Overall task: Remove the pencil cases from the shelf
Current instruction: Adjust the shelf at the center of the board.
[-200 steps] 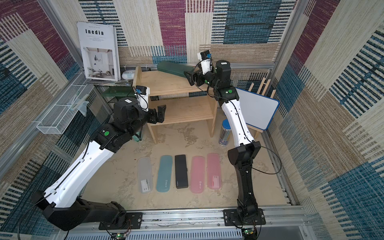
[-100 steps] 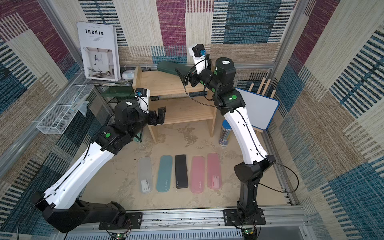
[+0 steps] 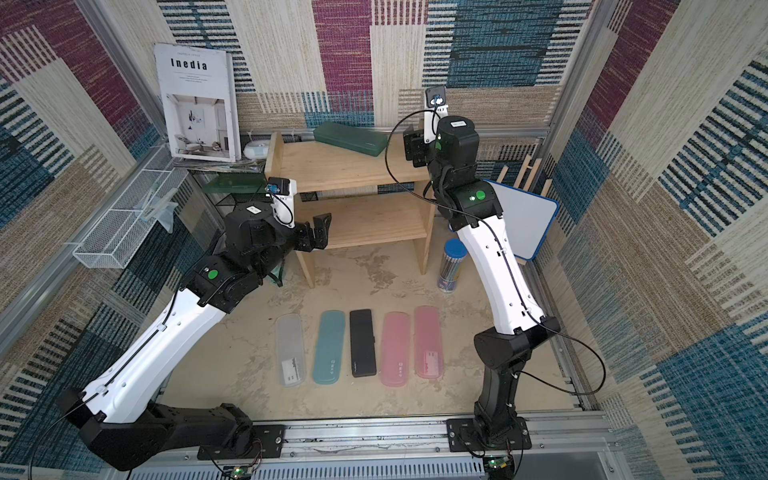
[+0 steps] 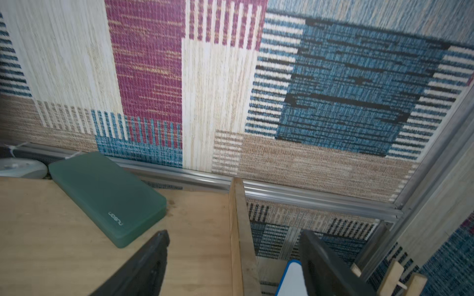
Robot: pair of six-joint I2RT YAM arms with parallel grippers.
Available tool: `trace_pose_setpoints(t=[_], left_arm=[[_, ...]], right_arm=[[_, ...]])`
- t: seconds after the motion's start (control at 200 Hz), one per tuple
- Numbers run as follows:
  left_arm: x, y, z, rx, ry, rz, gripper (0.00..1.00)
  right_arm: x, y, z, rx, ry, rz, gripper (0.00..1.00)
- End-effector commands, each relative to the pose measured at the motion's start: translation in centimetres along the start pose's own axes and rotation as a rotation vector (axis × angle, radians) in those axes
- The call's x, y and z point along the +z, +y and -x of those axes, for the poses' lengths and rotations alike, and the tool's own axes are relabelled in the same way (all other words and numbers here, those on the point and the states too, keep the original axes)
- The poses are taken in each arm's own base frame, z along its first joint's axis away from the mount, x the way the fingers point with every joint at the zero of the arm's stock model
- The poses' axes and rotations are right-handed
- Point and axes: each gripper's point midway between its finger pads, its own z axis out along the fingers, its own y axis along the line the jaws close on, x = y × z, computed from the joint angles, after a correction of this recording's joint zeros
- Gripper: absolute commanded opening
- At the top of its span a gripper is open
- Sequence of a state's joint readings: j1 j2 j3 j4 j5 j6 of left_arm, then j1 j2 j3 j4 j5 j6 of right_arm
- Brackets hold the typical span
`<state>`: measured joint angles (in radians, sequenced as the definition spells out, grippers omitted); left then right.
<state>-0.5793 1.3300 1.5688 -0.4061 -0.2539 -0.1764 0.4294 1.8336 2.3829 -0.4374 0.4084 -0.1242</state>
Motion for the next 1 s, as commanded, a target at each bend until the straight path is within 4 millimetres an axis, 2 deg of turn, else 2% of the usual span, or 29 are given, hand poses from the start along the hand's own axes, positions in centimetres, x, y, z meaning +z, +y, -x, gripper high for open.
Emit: trace_pose_setpoints(t=[0.0,0.155,0.306,0.416,0.486,0.561,0.701,0.776,0.867,0.997], left_arm=[[-0.3,-0.1,0.4,-0.012,-0.018,-0.014,0.99],[-0.5,0.0,0.2,-0.007,-0.016,-0.01,0.99],[-0.5,0.0,0.4,-0.01,-0.021,-0.01,0.99],[-0.5,0.0,0.3,-0.012,-0.021,-0.01,0.99],[-0.6,0.0,0.4,-0.012,-0.022,-0.008,0.99],[-0.6,0.0,0.3,-0.014,-0.02,-0.008,0.99],[-0.7,0.1,0.3,-0.012,-0.023,-0.005,0.99],[-0.6,0.1,0.3,-0.014,-0.025,-0.007,0.99],[-0.5,0.1,0.0,-0.015,-0.02,-0.008,0.99],[-0.2,0.0,-0.4,-0.015,-0.015,-0.009,0.99]], right_arm=[[-0.2,-2.4,-2.3,0.055,0.076,-0.092,0.89],[-0.4,-3.0,-3.2,0.067,0.086,-0.091,0.92],[0.4,-2.1,-4.6,0.094,0.122,-0.024,0.9],[0.9,-1.4,-5.6,0.109,0.151,0.008,0.78],[1.1,-1.3,-6.4,0.114,0.175,0.017,0.6],[1.0,-1.0,-7.1,0.121,0.195,0.028,0.47],[0.2,-0.9,-7.2,0.146,0.199,0.044,0.28],[-0.3,-1.0,-7.2,0.157,0.2,0.049,0.13],[-1.1,-1.0,-7.1,0.171,0.201,0.061,0.0],[-2.4,-0.5,-6.4,0.199,0.188,0.102,0.0]])
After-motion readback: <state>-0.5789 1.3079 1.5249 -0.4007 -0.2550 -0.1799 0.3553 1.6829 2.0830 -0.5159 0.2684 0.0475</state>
